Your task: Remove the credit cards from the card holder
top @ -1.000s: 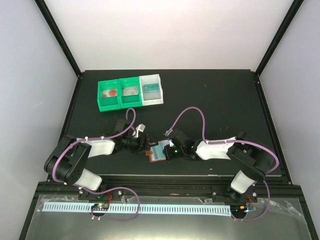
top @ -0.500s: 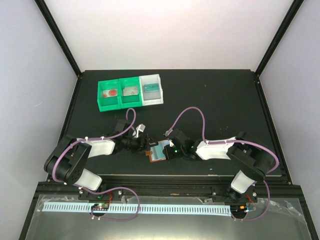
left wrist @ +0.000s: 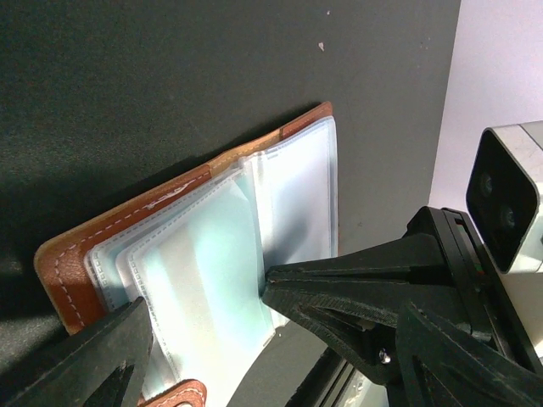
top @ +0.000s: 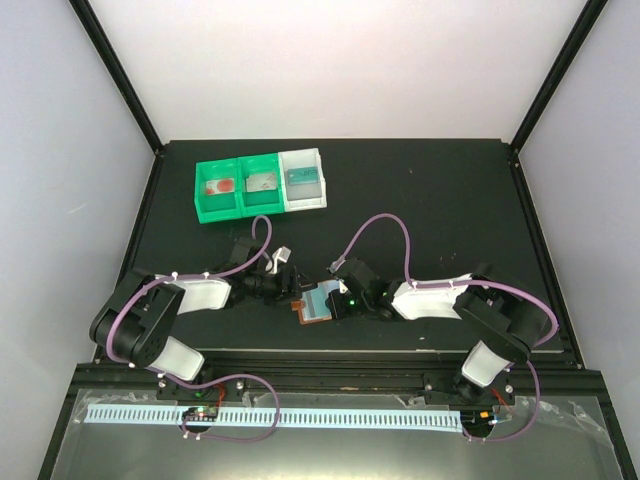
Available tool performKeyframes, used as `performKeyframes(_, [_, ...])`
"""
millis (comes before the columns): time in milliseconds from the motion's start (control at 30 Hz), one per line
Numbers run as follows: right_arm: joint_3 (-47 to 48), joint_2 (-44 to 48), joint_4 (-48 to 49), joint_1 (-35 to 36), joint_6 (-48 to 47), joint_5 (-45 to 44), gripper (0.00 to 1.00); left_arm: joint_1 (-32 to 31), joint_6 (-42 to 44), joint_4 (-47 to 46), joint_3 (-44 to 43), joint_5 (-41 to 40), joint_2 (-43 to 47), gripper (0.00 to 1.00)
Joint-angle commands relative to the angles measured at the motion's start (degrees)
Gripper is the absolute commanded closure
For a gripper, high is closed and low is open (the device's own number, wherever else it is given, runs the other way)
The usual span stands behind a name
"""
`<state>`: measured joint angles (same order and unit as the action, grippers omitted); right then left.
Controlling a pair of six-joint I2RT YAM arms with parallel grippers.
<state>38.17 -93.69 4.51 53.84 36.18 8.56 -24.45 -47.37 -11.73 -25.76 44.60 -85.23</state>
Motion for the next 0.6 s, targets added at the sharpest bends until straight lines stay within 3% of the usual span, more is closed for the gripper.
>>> performKeyframes(0, [-1.00,-0.44,-0.91,-0.41,0.29,-0.47,0.99,-0.64,-0.88,-1.88,-0.97,1.03,1.83,0.20])
performKeyframes(567, [-1.67,1.00,-0.62,-0.40,1.15,-2.09,0.95,-2.42,-1.82,-0.68,-2.10,2.16,4.56,0.19])
